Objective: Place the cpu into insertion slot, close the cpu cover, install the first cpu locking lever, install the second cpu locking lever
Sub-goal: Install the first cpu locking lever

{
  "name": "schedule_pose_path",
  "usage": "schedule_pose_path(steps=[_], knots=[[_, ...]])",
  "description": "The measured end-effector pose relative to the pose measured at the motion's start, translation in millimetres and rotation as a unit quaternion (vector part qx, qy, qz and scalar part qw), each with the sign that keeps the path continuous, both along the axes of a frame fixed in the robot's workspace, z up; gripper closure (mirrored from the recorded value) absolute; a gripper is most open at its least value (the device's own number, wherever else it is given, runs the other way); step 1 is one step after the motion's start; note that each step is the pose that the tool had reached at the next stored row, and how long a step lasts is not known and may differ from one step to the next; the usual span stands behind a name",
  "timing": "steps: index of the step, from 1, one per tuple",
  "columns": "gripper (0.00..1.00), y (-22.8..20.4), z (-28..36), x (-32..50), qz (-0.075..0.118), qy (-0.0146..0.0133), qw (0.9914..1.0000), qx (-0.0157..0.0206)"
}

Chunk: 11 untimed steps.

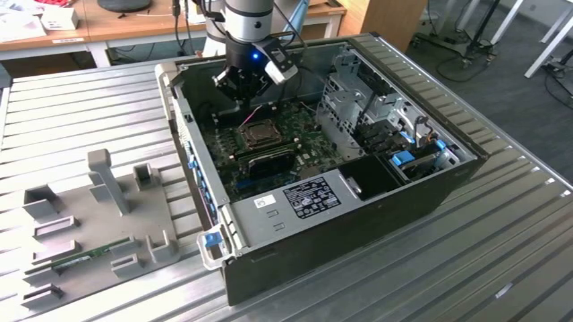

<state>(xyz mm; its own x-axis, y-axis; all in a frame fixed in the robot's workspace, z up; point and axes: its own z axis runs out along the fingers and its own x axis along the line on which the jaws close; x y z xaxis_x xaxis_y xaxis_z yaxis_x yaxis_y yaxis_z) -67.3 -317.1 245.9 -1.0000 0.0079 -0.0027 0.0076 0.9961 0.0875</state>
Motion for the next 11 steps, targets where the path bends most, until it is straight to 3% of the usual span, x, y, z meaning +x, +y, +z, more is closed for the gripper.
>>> schedule_pose_path(steps=[2, 9, 11], knots=[[0.90, 0.0, -0.1, 0.0, 0.000, 0.0000, 1.00000, -0.0017], [0.90, 0.0, -0.1, 0.0, 0.001, -0.0001, 1.00000, -0.0028], [0.90, 0.0, 0.0, 0.0, 0.001, 0.0000, 0.99998, -0.0065]])
